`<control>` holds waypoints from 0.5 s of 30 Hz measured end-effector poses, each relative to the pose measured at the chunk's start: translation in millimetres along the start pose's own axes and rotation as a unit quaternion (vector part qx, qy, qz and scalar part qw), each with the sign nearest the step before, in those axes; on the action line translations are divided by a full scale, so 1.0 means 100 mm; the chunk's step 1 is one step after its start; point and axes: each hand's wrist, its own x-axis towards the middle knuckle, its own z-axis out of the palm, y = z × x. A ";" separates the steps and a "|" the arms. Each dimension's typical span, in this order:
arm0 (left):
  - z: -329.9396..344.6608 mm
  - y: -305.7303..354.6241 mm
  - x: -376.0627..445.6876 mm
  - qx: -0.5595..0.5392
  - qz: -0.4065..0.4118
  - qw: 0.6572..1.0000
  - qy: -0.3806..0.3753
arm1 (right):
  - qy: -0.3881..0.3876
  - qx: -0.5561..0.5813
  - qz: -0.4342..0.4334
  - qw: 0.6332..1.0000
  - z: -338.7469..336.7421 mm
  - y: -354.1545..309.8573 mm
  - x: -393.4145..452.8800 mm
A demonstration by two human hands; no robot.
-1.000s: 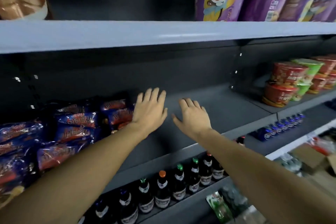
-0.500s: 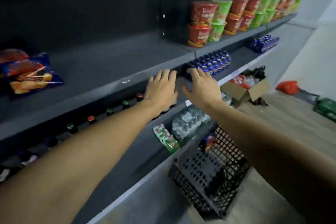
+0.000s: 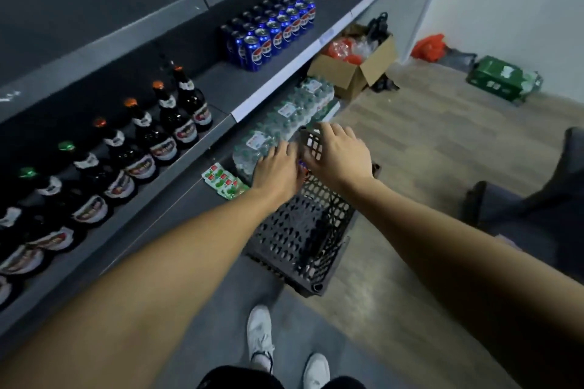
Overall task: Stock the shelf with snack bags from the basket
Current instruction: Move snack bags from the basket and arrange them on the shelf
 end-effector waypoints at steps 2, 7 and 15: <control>0.24 -0.02 0.20 -0.006 0.004 1.000 -0.012 | -0.014 -0.005 0.022 1.000 0.17 0.16 0.05; 0.83 -0.20 0.85 -0.009 0.016 0.999 -0.036 | -0.048 -0.031 0.077 0.995 0.72 0.54 0.40; 2.10 -0.63 1.65 0.002 0.024 0.996 -0.083 | -0.054 -0.019 0.098 0.994 1.97 1.06 0.97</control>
